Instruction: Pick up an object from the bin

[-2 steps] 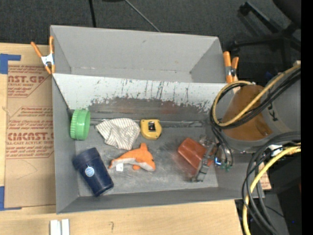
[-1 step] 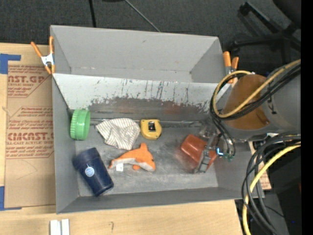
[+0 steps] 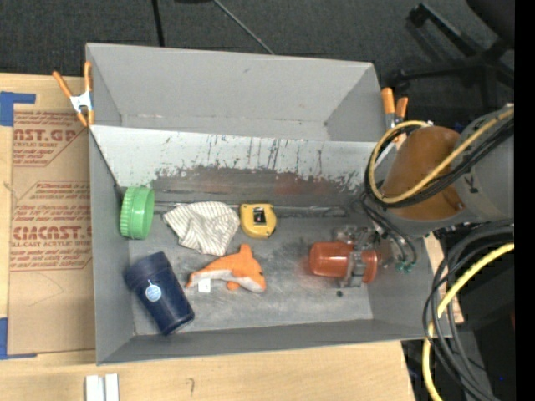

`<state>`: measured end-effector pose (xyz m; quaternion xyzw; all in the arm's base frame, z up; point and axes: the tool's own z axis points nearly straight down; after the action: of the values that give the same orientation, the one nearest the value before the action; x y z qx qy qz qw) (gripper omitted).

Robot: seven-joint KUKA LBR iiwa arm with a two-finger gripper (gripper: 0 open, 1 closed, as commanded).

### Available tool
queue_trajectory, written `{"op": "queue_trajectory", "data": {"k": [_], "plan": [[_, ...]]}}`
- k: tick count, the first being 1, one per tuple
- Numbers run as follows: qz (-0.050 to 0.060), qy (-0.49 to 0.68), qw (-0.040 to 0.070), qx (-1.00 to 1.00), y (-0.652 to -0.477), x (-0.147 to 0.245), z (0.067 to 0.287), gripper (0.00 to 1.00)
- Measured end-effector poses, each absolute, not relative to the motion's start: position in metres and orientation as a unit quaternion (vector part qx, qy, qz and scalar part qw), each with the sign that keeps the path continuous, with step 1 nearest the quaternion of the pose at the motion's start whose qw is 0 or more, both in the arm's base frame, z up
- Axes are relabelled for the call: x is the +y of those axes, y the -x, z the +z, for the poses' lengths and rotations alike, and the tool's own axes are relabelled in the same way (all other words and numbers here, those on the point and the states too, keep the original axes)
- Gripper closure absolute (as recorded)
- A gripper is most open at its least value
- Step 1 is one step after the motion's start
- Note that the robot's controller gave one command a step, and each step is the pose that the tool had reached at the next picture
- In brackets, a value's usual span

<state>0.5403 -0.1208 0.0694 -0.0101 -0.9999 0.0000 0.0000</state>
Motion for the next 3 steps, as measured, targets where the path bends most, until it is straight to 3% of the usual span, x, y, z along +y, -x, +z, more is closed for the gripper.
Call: {"op": "queue_trajectory", "data": {"k": [2, 3], "plan": [[0.000, 0.010, 0.001, -1.000, -0.540, -0.121, 0.073, 1.00], [0.000, 0.010, 0.002, -1.000, -0.539, -0.120, 0.091, 1.00]]}}
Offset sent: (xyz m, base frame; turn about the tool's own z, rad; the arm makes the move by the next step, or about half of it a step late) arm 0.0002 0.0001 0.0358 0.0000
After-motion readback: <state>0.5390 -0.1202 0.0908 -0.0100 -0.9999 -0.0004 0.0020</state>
